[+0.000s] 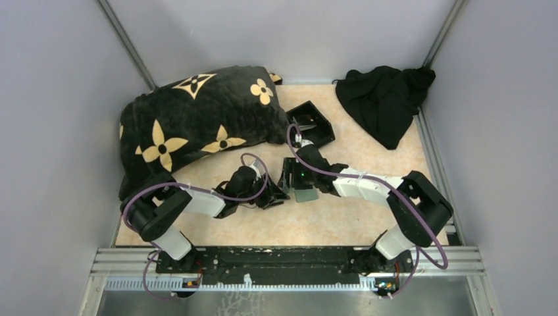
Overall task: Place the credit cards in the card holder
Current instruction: Close the card holder at the center of the board.
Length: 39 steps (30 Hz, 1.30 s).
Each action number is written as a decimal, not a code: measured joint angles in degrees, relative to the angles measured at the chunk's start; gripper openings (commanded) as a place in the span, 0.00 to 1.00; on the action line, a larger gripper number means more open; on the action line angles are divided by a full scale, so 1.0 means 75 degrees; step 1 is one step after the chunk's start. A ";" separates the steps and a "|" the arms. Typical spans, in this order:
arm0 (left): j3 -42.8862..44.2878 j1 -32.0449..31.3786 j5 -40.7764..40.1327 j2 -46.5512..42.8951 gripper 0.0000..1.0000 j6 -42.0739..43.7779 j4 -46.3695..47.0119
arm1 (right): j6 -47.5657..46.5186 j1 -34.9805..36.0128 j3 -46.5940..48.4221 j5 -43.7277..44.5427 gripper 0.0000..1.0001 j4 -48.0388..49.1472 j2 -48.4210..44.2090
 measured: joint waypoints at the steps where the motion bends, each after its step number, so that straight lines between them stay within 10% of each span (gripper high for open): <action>1: 0.0047 -0.0015 -0.0023 -0.0017 0.48 0.0017 -0.0099 | -0.0038 -0.0003 0.0058 0.0012 0.62 -0.0047 -0.0009; 22: 0.2585 -0.0393 -0.1180 -0.0860 0.52 0.0889 -0.3628 | -0.0816 -0.1425 -0.0452 0.0224 0.64 -0.1131 -0.2632; 39: 0.3724 -0.0396 -0.1247 0.0498 0.50 0.1399 -0.4415 | -0.0664 -0.2419 -0.1941 -0.0906 0.65 -0.0396 -0.2025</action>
